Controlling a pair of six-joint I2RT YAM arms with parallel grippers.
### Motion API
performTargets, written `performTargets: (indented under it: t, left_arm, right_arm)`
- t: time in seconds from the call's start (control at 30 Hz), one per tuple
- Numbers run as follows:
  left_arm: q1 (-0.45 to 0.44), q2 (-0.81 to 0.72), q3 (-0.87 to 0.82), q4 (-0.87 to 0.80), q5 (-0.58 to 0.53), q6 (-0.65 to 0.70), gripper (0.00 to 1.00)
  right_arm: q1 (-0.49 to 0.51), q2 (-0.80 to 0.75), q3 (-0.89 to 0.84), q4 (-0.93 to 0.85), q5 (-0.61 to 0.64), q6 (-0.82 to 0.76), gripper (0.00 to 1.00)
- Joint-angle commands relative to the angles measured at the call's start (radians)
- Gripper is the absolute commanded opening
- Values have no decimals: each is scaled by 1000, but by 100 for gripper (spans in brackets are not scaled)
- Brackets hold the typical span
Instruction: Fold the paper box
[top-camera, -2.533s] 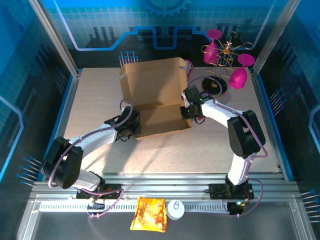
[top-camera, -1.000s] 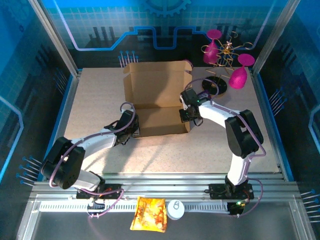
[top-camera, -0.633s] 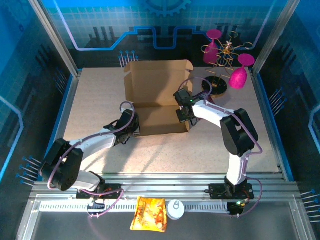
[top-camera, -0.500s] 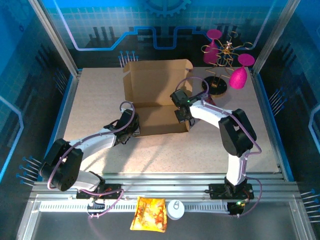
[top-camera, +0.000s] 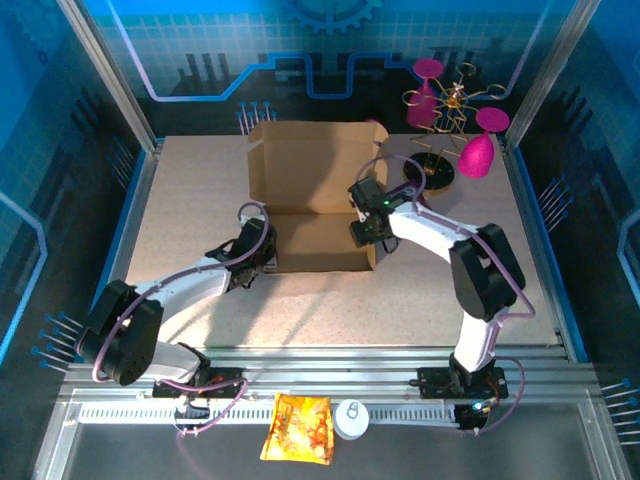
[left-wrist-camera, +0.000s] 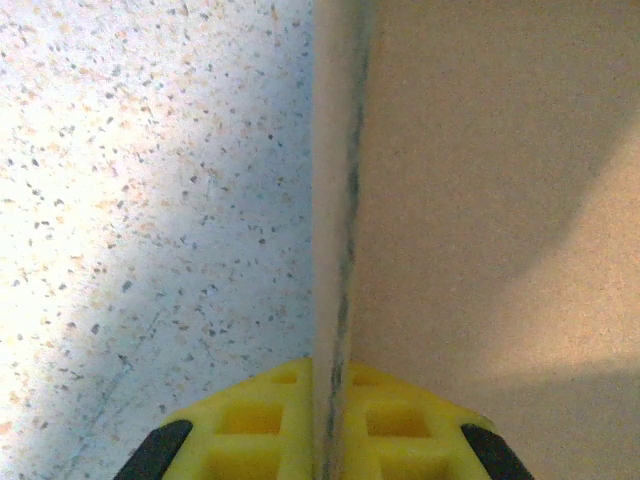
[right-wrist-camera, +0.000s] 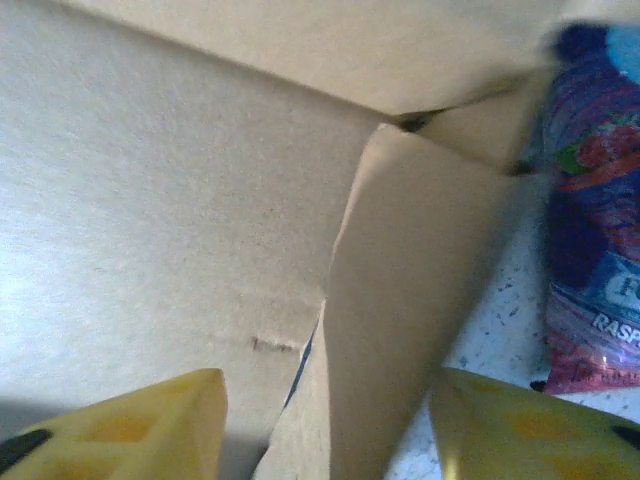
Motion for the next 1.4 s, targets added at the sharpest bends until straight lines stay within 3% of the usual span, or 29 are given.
performTargets:
  t: [0.0, 0.07, 0.27, 0.47, 0.57, 0.7, 0.97, 1.13, 1.23, 1.37]
  left_arm:
    - [29, -40, -23, 27, -4, 45, 0]
    - [38, -44, -25, 30, -1, 59, 0]
    - [47, -42, -18, 32, 13, 98, 0]
    - [49, -39, -18, 28, 17, 97, 0]
    - [49, -41, -14, 24, 23, 98, 0]
    - [48, -38, -9, 20, 24, 99, 0]
    - [51, -27, 6, 13, 29, 106, 0]
    - [51, -25, 9, 13, 30, 106, 0]
    - [53, -21, 11, 11, 34, 105, 0]
    - [66, -9, 19, 6, 47, 86, 0]
  right_arm:
    - [-45, -110, 2, 58, -206, -64, 68]
    - [-59, -122, 27, 24, -232, -102, 73]
    - [-127, -192, 43, 31, -304, -138, 74]
    - [-224, -210, 60, 80, -348, -139, 62]
    - [-288, -205, 63, 119, -393, -132, 60]
    - [-335, -155, 120, 136, -509, -158, 62]
    - [-334, -37, 261, 99, -551, -205, 60]
    - [-332, 16, 320, 88, -551, -208, 50]
    - [-316, 36, 352, 83, -554, -235, 38]
    - [-288, 28, 347, 84, -534, -269, 0]
